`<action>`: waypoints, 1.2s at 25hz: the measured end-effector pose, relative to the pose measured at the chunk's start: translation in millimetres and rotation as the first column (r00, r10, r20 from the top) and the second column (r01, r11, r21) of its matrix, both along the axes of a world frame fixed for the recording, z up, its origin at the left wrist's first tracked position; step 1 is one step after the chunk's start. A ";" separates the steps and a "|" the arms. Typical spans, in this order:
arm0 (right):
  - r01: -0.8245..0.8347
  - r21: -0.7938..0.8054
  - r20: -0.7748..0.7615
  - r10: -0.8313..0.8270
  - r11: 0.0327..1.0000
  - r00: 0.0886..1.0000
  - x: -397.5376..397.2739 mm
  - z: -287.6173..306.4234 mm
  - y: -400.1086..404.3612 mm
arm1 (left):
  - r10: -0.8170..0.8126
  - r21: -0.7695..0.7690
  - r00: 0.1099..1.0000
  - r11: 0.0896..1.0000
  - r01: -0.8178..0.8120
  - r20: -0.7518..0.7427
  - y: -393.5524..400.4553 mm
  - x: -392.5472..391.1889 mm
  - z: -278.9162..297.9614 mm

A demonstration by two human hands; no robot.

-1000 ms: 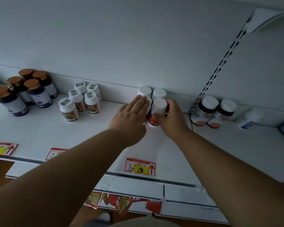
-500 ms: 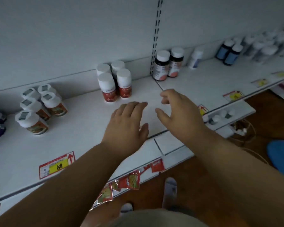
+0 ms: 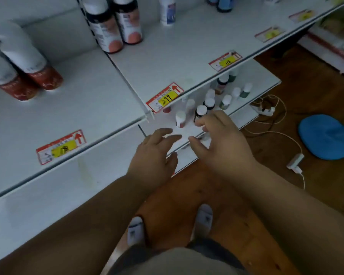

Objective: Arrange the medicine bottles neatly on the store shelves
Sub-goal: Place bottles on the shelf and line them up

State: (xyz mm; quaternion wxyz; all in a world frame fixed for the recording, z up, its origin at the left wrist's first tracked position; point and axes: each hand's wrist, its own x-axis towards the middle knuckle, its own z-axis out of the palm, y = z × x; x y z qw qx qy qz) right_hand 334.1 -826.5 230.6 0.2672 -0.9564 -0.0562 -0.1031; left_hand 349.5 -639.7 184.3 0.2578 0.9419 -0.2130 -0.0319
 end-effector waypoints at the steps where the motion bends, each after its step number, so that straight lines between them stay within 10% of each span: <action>1: 0.017 0.030 -0.073 -0.014 0.999 0.997 5.5 -19.3 -16.6 | 0.040 0.012 0.998 0.999 -0.039 -0.046 -17.7 5.2 -16.0; 16: 0.450 0.428 -0.349 -0.315 0.784 0.882 164.0 -377.0 -13.9 | 0.354 -0.073 0.924 0.927 -0.367 -0.146 -67.0 130.3 -280.8; 22: 0.555 0.557 -0.241 -0.519 0.618 0.820 234.3 -423.0 26.8 | 0.342 -0.073 0.924 0.931 -0.358 -0.171 -48.5 156.6 -315.5; 30: 0.561 0.826 -0.556 -0.083 0.060 0.827 128.4 -345.3 -3.3 | 0.286 -0.280 0.837 0.850 -0.446 -0.466 -55.1 111.3 -267.5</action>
